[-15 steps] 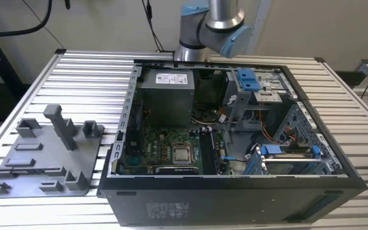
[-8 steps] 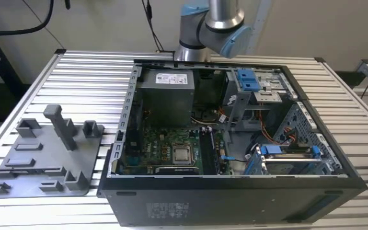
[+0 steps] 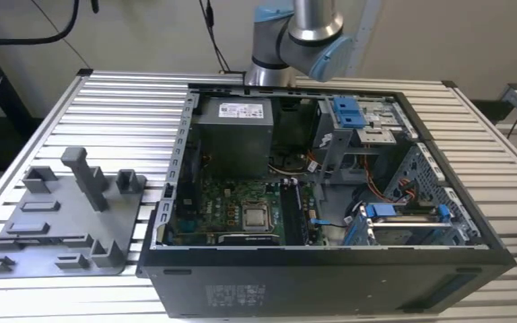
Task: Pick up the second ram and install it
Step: 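Pick up the second ram and move it above second insertion slot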
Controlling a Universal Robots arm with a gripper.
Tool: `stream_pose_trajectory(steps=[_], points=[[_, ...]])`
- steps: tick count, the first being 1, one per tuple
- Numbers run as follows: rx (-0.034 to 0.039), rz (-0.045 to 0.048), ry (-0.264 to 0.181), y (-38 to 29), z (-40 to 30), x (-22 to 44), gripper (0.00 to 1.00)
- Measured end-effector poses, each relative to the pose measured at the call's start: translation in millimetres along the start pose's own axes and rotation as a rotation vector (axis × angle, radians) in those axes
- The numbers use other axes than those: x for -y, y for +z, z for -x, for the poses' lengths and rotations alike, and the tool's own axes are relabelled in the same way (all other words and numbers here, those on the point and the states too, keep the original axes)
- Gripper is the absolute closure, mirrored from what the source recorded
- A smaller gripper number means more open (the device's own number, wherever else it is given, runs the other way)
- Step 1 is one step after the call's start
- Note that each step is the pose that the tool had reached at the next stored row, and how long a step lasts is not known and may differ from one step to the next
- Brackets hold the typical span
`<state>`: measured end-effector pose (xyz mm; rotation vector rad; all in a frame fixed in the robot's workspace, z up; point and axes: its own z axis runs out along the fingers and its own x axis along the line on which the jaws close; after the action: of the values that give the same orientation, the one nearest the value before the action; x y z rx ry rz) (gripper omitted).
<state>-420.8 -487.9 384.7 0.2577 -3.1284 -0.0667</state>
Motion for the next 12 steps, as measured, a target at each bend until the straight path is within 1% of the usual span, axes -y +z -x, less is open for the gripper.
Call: stream_pose_trajectory(steps=[6, 12], points=[[-0.0054, -0.0053, -0.103, -0.1, -0.1, -0.1, 0.89], [-0.01, -0.0075, -0.21, 0.0, -0.1, -0.2, 0.89]])
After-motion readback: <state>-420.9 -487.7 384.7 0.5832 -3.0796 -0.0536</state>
